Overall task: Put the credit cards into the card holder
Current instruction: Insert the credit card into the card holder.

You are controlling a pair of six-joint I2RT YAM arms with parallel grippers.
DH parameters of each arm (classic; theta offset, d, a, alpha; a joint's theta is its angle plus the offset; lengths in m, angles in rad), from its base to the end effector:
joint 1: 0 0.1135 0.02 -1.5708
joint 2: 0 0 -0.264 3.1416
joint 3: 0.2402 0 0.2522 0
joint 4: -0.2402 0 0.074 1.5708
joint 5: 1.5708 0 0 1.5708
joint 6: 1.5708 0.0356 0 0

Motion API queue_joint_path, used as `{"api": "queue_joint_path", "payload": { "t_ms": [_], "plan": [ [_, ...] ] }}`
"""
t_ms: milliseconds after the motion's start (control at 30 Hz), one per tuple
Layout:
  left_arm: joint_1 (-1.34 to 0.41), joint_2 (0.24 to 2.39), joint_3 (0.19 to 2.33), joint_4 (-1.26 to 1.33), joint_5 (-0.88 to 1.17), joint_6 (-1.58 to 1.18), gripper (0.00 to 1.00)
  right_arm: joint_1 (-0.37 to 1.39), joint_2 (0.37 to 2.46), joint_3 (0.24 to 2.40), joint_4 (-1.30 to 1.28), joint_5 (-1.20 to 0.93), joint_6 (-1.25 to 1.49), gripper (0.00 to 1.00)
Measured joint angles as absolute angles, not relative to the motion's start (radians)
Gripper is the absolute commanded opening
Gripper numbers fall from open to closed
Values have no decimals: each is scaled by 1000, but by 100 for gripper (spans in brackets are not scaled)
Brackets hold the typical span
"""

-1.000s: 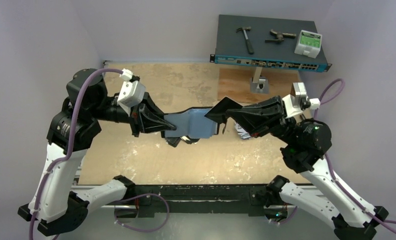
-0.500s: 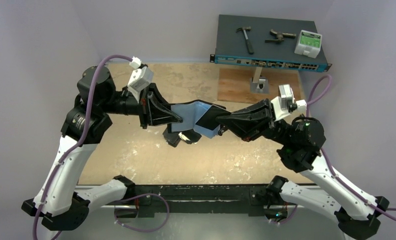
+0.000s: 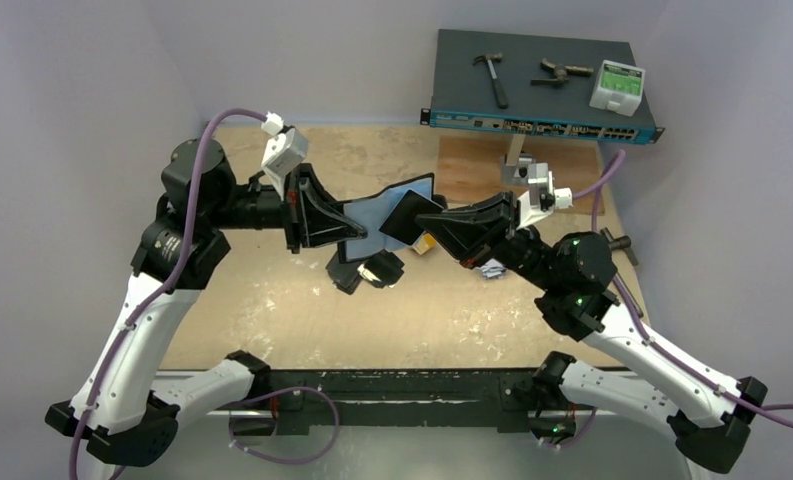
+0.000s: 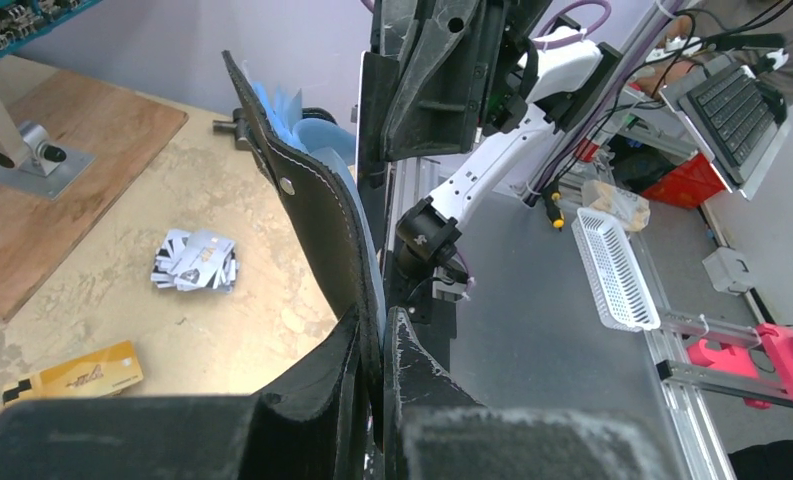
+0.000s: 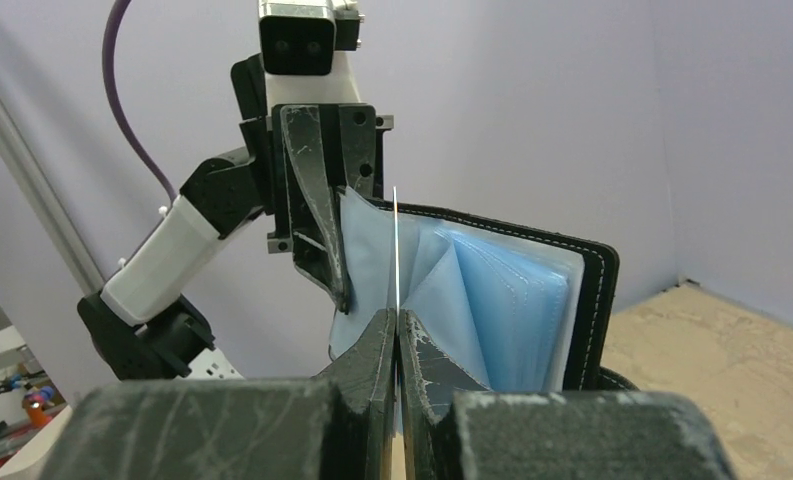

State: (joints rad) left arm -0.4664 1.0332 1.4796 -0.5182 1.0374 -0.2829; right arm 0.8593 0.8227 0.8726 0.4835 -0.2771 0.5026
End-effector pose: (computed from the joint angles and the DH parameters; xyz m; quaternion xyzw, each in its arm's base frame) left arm 0.1396 -0.1046 0.4935 0.3946 0.6021 -0.5543 0.4178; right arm 0.1071 0.1391 0.4342 -0.2051 0.4619 0.5947 0.6252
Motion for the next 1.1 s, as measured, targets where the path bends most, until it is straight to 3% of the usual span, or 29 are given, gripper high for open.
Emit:
{"api": "queue_joint_path", "payload": {
  "t_ms": [567,1100],
  "plan": [
    [-465,995,1443,-397,1117,-377,0,864,812,869,549,-285,497,0],
    [-465,1004,1442,-359,1157,-413,0,864,862,826,690,-424,551,0]
  ]
}}
